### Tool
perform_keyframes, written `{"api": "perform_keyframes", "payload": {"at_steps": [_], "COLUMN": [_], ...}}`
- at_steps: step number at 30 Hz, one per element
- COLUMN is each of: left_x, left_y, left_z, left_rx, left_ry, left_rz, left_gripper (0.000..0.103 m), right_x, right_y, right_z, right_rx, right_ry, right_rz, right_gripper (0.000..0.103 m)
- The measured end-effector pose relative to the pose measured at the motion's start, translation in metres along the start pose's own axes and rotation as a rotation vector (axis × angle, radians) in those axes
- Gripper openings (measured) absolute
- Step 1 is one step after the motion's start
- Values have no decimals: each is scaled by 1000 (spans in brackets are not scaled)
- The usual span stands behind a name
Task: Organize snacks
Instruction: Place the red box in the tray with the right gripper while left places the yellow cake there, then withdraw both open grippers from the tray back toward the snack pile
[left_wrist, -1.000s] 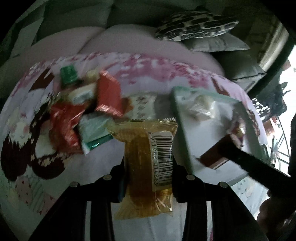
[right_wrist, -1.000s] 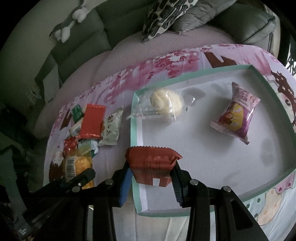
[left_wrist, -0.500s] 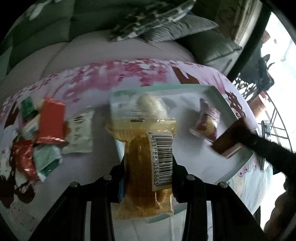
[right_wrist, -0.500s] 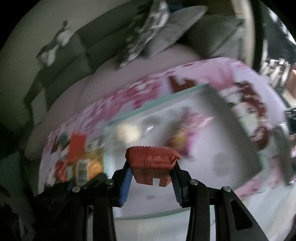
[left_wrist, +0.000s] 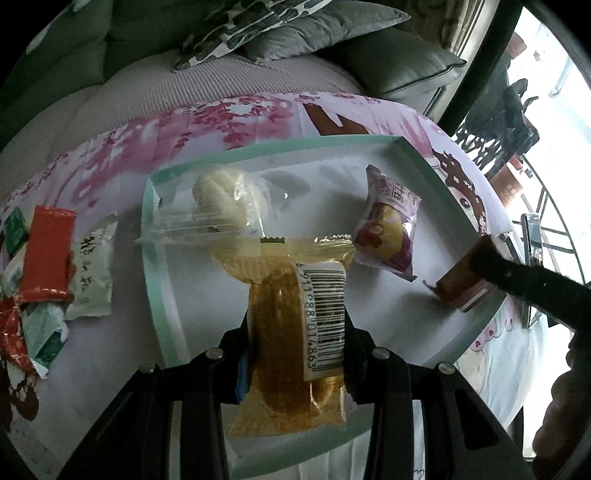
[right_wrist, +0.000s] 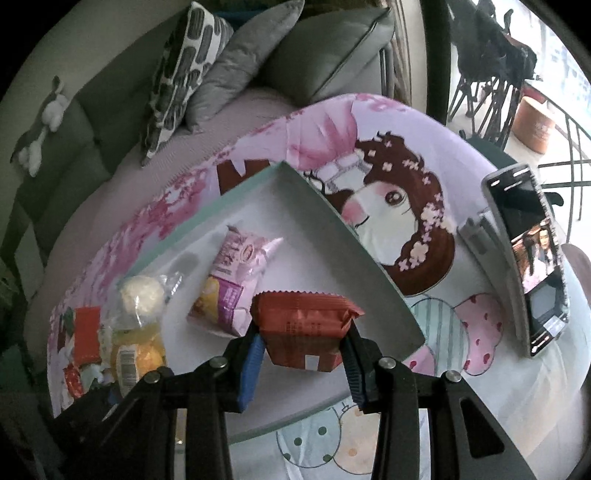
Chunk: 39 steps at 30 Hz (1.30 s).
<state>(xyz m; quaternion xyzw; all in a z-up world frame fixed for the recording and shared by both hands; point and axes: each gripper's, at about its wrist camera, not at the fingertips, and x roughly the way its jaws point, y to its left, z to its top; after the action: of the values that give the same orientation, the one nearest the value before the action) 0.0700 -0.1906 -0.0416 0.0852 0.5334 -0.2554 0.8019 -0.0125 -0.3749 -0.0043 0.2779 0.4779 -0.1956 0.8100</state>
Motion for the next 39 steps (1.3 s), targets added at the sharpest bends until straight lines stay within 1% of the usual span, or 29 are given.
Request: {"api": "perform_keyframes", "payload": {"at_steps": [6, 8, 9, 10, 12, 13, 14, 15, 16, 17, 18, 21, 22, 24, 25, 28, 29, 30, 32, 34, 36, 39], "left_x": [9, 11, 11, 11, 11, 10, 10, 9, 9, 7, 6, 0, -3, -9, -11, -20, -24, -27, -34, -40, -47, -52], "left_y": [0, 0, 0, 1, 3, 4, 5, 5, 6, 8, 8, 15, 17, 23, 25, 36, 40, 44, 54, 67, 80, 98], "left_z": [2, 3, 3, 2, 2, 2, 2, 3, 3, 3, 3, 3, 2, 2, 2, 1, 0, 0, -1, -2, -3, -4], "left_rx": [-6, -9, -14, -18, -25, -30, -36, -41, -45, -51, -56, -88, -102, -127, -137, -179, -194, -211, -249, -289, -328, -361], "left_ry": [12, 8, 5, 1, -2, -2, -3, -4, -6, -10, -13, -25, -32, -48, -55, -84, -94, -106, -130, -159, -190, -217], "left_rz": [-1, -2, 1, 1, -8, -13, -16, -15, -13, -11, -11, -19, -20, -23, -25, -24, -22, -19, -2, 19, 50, 127], "left_gripper": [40, 42, 48, 56, 63, 63, 64, 67, 70, 71, 73, 81, 82, 85, 89, 92, 92, 93, 94, 101, 102, 103], "right_x": [11, 13, 14, 16, 21, 23, 23, 23, 23, 23, 22, 20, 20, 20, 19, 15, 14, 13, 12, 11, 11, 12], "right_y": [3, 0, -3, -5, -11, -13, -14, -15, -15, -15, -14, -10, -8, -2, 1, 10, 13, 15, 21, 25, 30, 38], "right_z": [2, 3, 3, 4, 4, 4, 5, 5, 5, 6, 6, 5, 5, 5, 5, 3, 3, 2, 2, 2, 1, -1], "right_rx": [-8, 16, 33, 49, 79, 86, 90, 96, 98, 96, 91, 68, 55, 29, 10, -21, -31, -42, -60, -76, -97, -129], "right_ry": [8, 5, 7, 11, 26, 29, 30, 31, 30, 27, 23, 17, 17, 15, 9, -5, -12, -19, -28, -36, -37, -35], "right_rz": [-1, 14, 26, 41, 55, 51, 48, 45, 43, 39, 29, 2, -2, -12, -16, -14, -7, 0, 5, 9, 11, 8], "right_gripper": [42, 43, 44, 45, 51, 53, 56, 61, 62, 65, 70, 76, 77, 84, 84, 87, 92, 97, 102, 103, 103, 103]}}
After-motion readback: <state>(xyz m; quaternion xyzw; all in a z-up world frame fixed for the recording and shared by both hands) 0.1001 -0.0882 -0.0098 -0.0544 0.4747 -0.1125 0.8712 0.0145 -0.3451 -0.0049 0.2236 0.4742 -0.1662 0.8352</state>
